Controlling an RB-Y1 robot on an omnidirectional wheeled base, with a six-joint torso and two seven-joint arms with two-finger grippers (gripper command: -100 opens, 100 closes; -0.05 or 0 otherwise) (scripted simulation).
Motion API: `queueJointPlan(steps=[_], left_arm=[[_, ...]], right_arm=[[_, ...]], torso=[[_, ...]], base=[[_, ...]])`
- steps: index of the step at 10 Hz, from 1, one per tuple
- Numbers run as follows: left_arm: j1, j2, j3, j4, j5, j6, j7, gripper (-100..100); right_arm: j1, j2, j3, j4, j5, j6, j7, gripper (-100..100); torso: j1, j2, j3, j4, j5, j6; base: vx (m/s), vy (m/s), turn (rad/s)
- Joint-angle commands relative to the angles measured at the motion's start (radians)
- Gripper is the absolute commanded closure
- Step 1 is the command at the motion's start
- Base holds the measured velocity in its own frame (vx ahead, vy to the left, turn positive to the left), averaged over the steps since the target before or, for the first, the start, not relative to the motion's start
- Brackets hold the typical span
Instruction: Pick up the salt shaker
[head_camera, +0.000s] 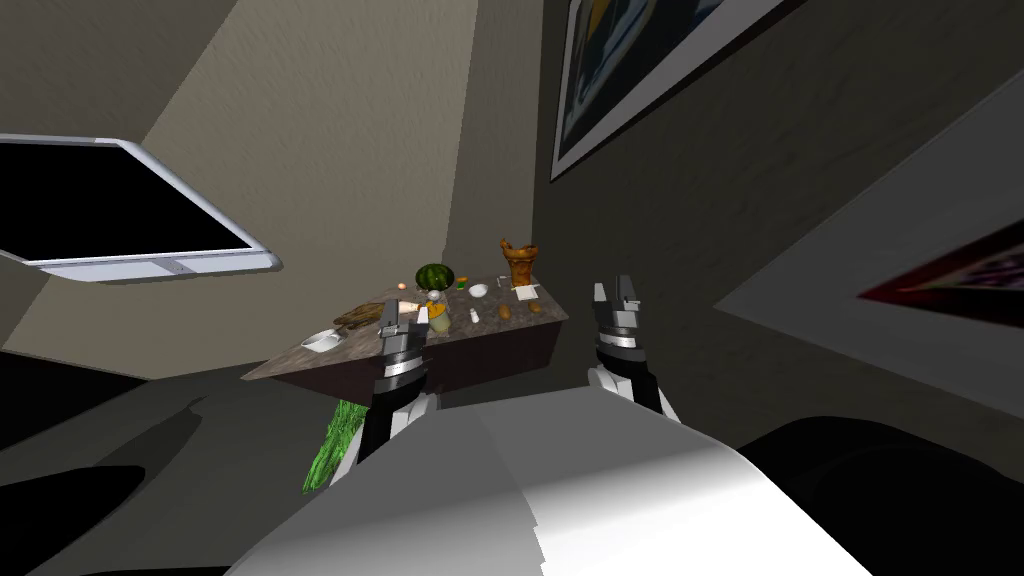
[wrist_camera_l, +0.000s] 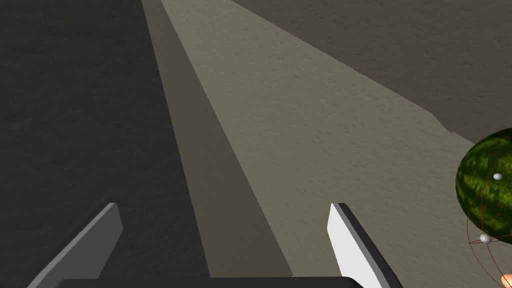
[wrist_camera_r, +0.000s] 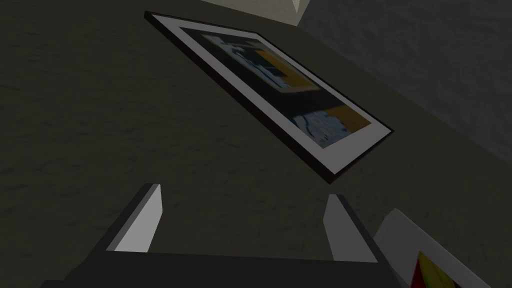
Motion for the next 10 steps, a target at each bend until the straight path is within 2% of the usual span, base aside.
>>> queueJointPlan(steps=[1, 3, 4, 10], left_arm=[[-0.003, 0.036, 0.001, 0.010, -0.007, 0.009, -0.010, -100], [-0.007, 0.070, 0.003, 0.025, -0.016, 0.023, -0.023, -100], [-0.012, 0.104, 0.006, 0.043, -0.028, 0.041, -0.042, -100], [-0.031, 0.210, 0.018, 0.110, -0.074, 0.115, -0.116, -100]], right_arm=[[0.000, 0.000, 0.000, 0.000, 0.000, 0.000, 0.000, 0], [0.000, 0.000, 0.000, 0.000, 0.000, 0.000, 0.000, 0], [0.000, 0.000, 0.000, 0.000, 0.000, 0.000, 0.000, 0], [0.000, 0.000, 0.000, 0.000, 0.000, 0.000, 0.000, 0]], torso=[[0.000, 0.000, 0.000, 0.000, 0.000, 0.000], [0.001, 0.000, 0.000, 0.000, 0.000, 0.000], [0.002, 0.001, 0.000, 0.000, 0.000, 0.000], [0.003, 0.001, 0.000, 0.000, 0.001, 0.000]], base=[[-0.003, 0.010, -0.036], [-0.010, 0.018, -0.055], [-0.020, 0.037, -0.105], [-0.019, 0.036, -0.074]])
